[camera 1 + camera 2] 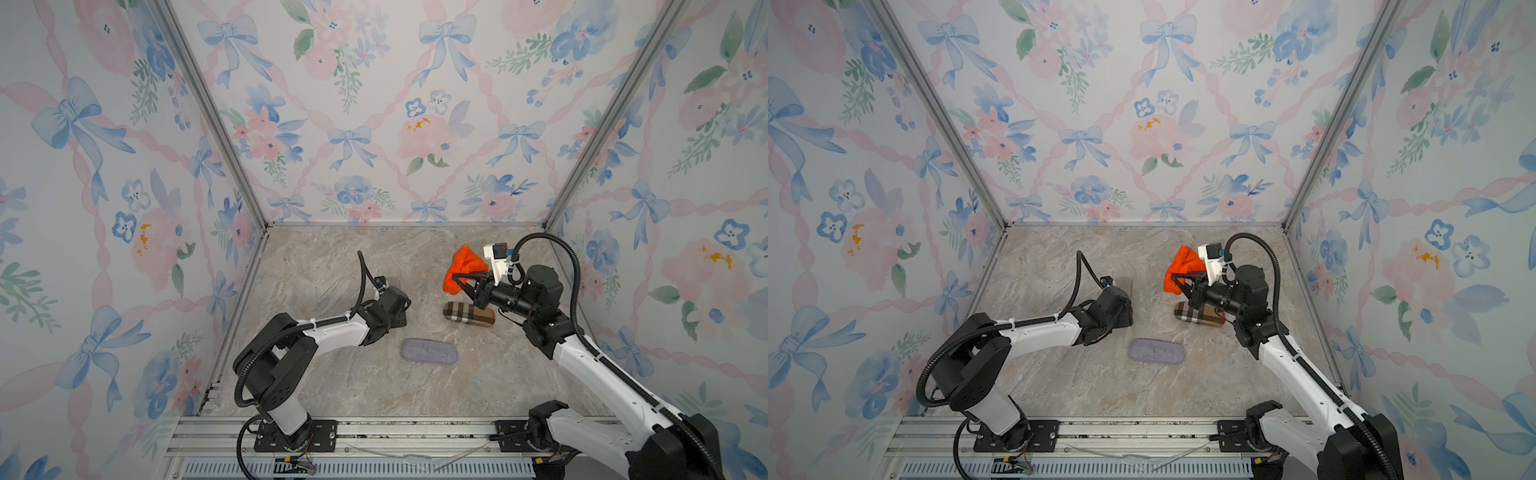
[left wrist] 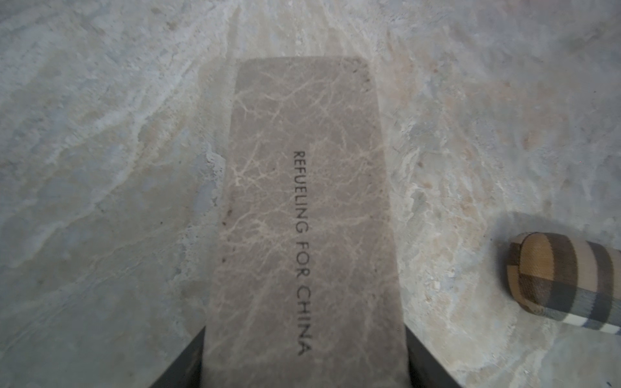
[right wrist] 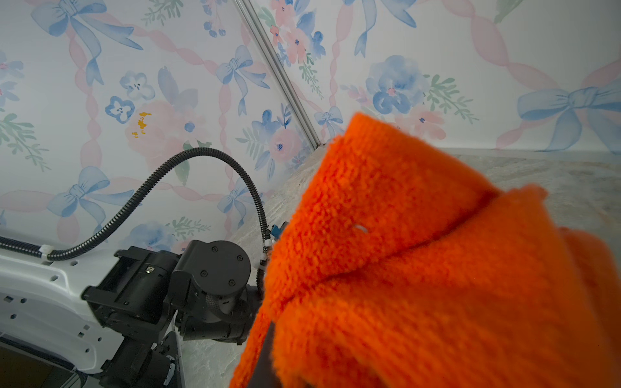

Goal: Wipe the eyeglass case
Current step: Place the eyeglass case at the center of the board.

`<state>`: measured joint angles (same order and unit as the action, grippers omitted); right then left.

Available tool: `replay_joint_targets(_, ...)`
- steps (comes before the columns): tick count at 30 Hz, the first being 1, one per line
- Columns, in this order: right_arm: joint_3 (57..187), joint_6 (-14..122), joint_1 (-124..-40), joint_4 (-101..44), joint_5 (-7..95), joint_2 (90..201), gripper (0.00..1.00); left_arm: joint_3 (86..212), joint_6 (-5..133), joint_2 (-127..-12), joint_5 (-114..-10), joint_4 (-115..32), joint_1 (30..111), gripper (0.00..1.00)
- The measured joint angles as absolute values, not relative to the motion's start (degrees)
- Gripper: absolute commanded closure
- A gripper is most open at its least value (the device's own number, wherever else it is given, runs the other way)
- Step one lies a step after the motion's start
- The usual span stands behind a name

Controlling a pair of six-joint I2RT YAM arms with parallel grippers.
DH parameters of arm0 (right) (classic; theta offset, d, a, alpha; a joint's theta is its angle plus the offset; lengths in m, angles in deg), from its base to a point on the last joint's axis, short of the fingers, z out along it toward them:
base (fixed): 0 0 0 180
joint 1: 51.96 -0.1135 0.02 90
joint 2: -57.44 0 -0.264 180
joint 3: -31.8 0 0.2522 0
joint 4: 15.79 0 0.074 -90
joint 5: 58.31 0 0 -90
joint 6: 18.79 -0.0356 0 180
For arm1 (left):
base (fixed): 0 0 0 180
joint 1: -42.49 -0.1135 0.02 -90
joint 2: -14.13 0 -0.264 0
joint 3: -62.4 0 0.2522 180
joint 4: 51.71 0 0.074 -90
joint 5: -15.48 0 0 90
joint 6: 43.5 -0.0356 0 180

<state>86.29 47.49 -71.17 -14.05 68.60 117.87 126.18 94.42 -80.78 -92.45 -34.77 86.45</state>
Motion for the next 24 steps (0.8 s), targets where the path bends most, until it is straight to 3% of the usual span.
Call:
replay_joint_targets(4, 84.76, 47.86, -71.12, -14.42, 68.23, 117.5, 1.0, 126.14, 96.96, -81.74, -92.71, -34.16, 87.72, 0.3)
replay_joint_targets(8, 83.75, 48.17, -70.68, -14.97, 68.01, 116.84, 1.0, 126.77, 98.88, -83.16, -92.6, -33.46, 88.11, 0.22)
replay_joint_targets(13, 82.53, 48.34, -69.09, -15.34, 67.96, 114.96, 1.0, 127.63, 100.78, -84.96, -91.49, -33.07, 88.11, 0.18)
replay_joint_targets(24, 80.8, 48.3, -67.82, -15.64, 67.81, 112.62, 1.0, 128.83, 105.88, -85.24, -86.13, -33.79, 88.18, 0.19)
